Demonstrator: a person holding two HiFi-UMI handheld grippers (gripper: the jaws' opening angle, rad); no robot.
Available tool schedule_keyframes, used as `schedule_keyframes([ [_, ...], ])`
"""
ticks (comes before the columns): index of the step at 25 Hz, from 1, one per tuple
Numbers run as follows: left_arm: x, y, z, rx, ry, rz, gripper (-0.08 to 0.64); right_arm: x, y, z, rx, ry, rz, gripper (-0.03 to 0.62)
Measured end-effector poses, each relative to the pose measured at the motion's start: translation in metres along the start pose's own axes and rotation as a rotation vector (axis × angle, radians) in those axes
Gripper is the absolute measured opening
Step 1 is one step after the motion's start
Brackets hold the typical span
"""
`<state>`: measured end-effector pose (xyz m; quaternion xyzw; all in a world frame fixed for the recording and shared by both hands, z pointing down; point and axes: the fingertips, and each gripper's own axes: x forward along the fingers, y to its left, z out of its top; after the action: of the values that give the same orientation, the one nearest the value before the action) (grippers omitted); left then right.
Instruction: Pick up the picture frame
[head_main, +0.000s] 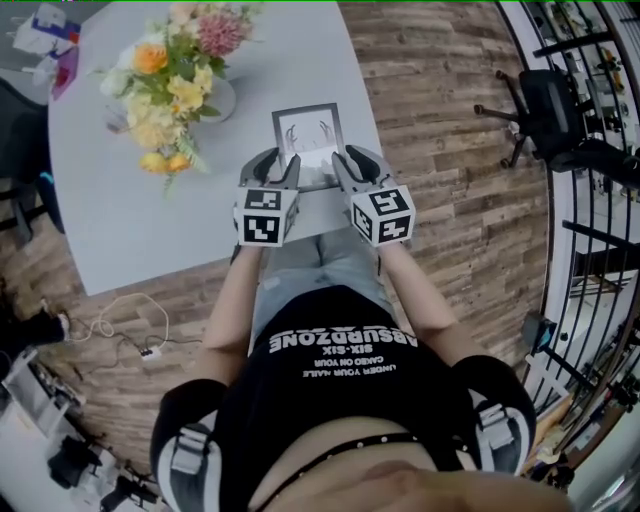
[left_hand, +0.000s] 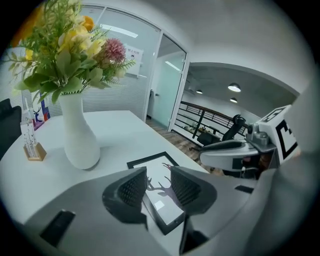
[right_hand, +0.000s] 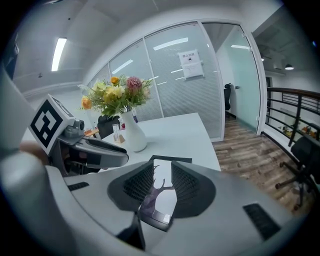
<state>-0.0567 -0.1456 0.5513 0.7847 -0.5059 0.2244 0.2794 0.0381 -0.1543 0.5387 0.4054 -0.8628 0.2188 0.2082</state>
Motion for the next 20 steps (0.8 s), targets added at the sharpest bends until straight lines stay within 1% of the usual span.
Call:
schedule_keyframes([
  [7, 0.024, 0.013, -0.020, -0.032, 0.063, 0.038, 0.138, 0.021, -0.013, -0.015, -0.003, 0.042, -0.020, 0.107],
  [15, 0.043, 0.025, -0.036, -0.062, 0.099, 0.082, 0.138, 0.040, -0.024, -0.030, -0.029, 0.083, -0.031, 0.106],
  [20, 0.053, 0.032, -0.044, -0.083, 0.124, 0.101, 0.138, 0.053, -0.036, -0.038, -0.040, 0.100, -0.063, 0.106],
])
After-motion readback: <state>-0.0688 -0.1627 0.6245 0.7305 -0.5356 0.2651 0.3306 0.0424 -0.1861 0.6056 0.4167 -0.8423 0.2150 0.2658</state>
